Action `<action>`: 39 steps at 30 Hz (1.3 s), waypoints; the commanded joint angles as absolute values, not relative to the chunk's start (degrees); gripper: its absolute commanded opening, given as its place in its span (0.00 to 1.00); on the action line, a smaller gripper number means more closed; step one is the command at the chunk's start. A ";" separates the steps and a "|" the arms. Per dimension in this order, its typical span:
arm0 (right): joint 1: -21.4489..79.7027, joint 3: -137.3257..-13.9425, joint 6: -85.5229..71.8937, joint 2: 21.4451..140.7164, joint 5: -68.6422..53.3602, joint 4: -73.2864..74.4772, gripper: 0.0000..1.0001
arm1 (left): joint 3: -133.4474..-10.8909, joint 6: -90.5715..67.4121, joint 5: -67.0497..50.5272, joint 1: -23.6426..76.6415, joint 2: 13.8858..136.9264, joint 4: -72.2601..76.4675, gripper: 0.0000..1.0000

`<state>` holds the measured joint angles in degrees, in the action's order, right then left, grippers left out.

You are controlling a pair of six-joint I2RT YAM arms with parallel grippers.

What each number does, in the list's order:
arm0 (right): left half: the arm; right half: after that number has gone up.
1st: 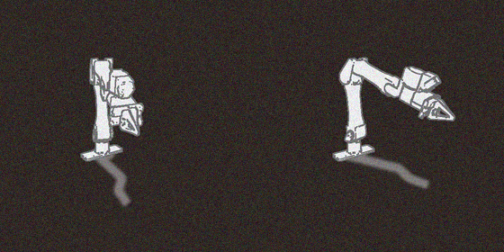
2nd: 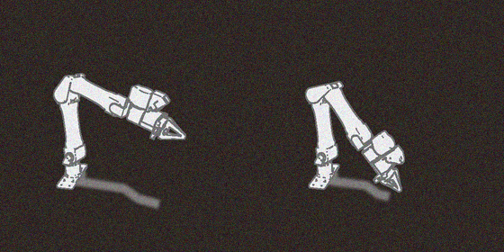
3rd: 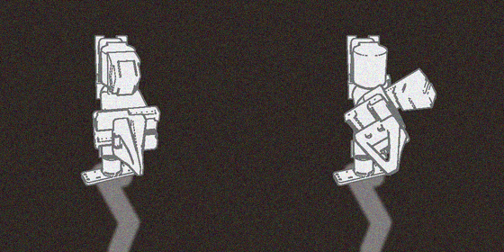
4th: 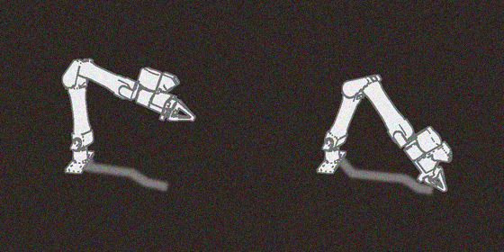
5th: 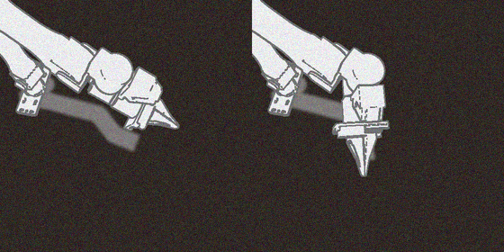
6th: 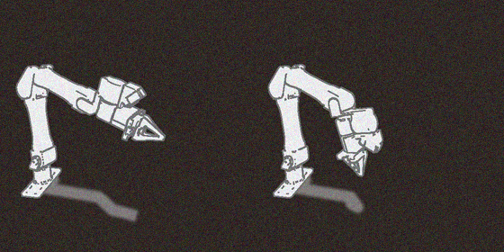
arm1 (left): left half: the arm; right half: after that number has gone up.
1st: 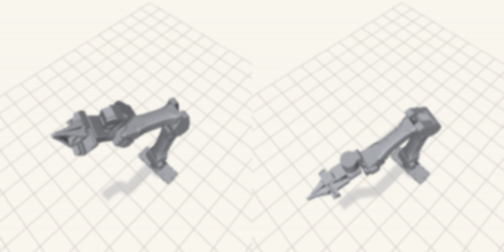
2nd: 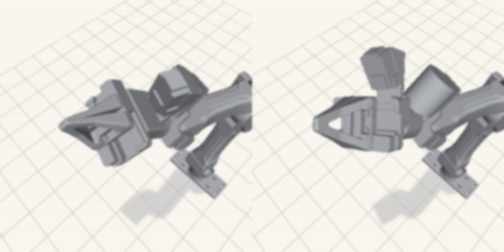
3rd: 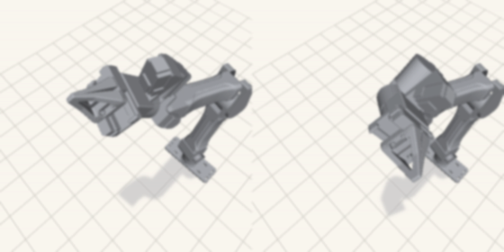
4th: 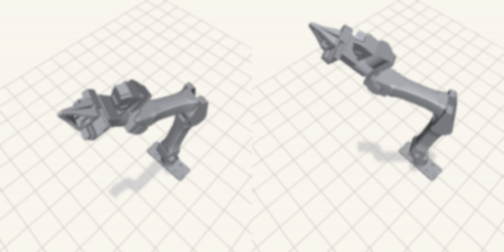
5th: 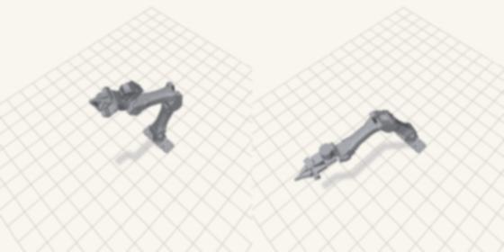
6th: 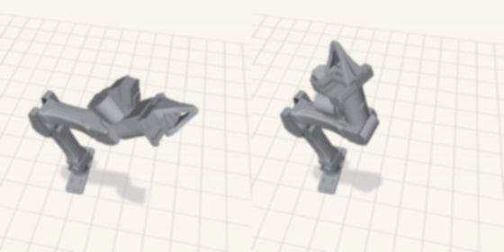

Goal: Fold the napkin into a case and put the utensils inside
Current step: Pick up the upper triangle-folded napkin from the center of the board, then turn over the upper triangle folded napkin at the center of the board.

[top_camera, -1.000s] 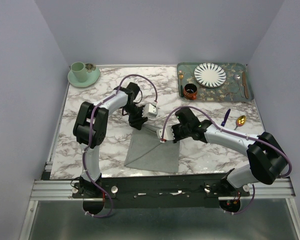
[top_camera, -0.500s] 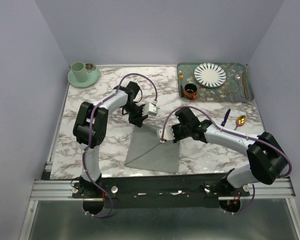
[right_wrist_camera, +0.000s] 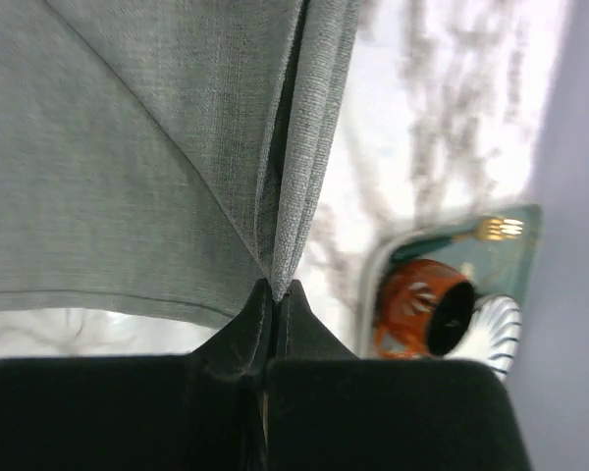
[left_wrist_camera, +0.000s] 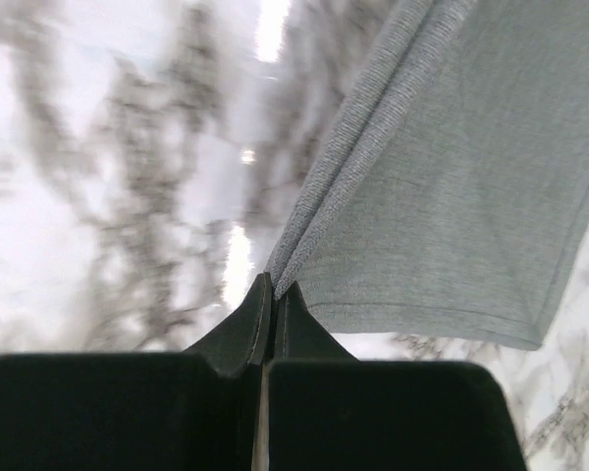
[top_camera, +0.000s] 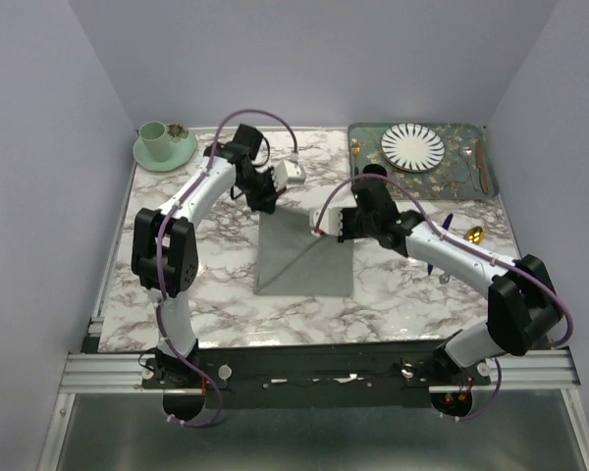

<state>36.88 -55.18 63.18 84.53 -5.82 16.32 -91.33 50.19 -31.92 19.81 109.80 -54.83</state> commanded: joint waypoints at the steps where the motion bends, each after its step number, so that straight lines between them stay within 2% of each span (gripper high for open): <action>1: 31.39 -66.07 60.03 88.76 -0.88 15.91 0.01 | -108.08 42.37 -23.31 16.09 111.09 -51.51 0.00; 3: 29.28 -74.42 60.55 92.26 -0.35 15.99 0.01 | -115.01 42.80 -21.54 15.65 112.06 -48.71 0.00; 6: 27.34 -85.67 61.87 95.70 1.93 16.08 0.01 | -116.90 44.55 -17.94 15.56 110.31 -40.65 0.00; 9: 26.72 -92.52 64.24 99.92 2.72 15.74 0.01 | -111.65 46.49 -15.13 15.56 106.18 -32.02 0.00; 11: 26.72 -93.08 65.12 102.47 3.25 12.51 0.01 | -101.55 47.80 -14.07 15.56 102.85 -21.74 0.00; 15: 27.33 -86.68 66.79 103.97 3.16 6.24 0.01 | -83.88 49.65 -13.27 15.73 98.89 -9.51 0.00; 16: 27.51 -81.79 67.41 103.71 2.90 5.89 0.01 | -77.93 49.92 -13.10 15.99 98.27 -7.14 0.00; 22: 30.67 -61.19 69.52 97.22 1.23 1.06 0.01 | -58.31 51.06 -14.06 18.98 91.94 -5.80 0.00; 26: 34.01 -52.84 66.89 94.05 1.05 2.10 0.01 | -52.21 49.84 -15.64 20.13 87.98 -9.30 0.00; 39: 42.53 -45.18 58.36 89.48 0.44 10.37 0.01 | -43.16 47.73 -18.19 25.31 79.20 -22.85 0.00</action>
